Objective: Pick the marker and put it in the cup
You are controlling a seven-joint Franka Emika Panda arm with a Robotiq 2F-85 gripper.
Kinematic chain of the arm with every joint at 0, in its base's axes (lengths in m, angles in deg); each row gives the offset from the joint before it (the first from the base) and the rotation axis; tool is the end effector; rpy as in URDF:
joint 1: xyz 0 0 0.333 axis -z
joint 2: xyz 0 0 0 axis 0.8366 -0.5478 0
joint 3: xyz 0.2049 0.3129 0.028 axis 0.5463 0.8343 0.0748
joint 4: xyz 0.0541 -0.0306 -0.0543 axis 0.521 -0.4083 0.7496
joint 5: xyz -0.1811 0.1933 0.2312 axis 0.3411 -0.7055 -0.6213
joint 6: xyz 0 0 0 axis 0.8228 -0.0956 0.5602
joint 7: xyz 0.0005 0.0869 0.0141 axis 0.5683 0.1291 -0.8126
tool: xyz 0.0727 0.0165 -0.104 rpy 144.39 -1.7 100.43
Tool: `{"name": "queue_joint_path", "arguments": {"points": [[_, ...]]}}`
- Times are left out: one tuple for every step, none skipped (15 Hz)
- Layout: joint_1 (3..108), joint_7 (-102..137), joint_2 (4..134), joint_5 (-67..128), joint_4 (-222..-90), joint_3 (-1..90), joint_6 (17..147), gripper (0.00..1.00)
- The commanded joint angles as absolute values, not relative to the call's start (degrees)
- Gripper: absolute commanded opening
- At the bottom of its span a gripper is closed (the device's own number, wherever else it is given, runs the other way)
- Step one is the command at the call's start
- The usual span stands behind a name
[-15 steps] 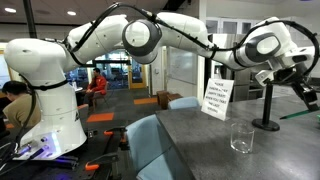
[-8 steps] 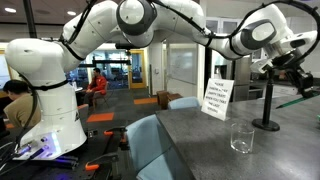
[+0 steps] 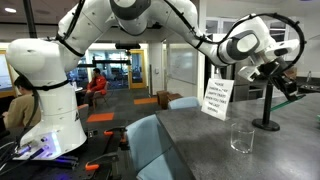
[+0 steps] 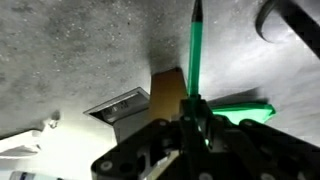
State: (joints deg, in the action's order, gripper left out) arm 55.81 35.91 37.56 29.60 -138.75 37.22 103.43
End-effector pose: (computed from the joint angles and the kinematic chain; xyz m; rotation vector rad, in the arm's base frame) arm 0.8025 -0.0918 0.3485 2.8507 -0.6406 0.8907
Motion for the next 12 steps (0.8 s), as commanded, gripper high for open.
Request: {"name": "queue_joint_path", "arguments": {"points": [[54.3,33.1,46.2,30.1,-153.5,36.7,110.6,0.03],[53.9,32.5,48.0,30.2,-156.7,36.4,112.5,0.03],[53.9,31.5,50.0,30.2,-159.9,36.7,113.7,0.03],[53.5,30.8,51.9,30.5,-163.3,36.3,115.4,0.03],[52.9,30.3,53.7,30.8,-166.7,35.7,116.9,0.03],[52.7,29.7,55.7,30.8,-170.3,35.8,118.4,0.03],[51.9,29.6,57.6,31.1,-174.1,35.0,120.2,0.03],[50.9,29.8,59.5,31.5,-178.1,33.9,122.4,0.03],[49.7,31.1,61.3,32.9,-182.2,32.6,125.2,0.03],[48.5,31.3,63.1,33.6,-186.4,31.3,128.3,0.03],[46.1,32.2,64.7,34.5,-190.7,28.5,132.3,0.03],[43.6,32.6,65.0,34.5,-193.2,25.6,136.0,0.03]]}}
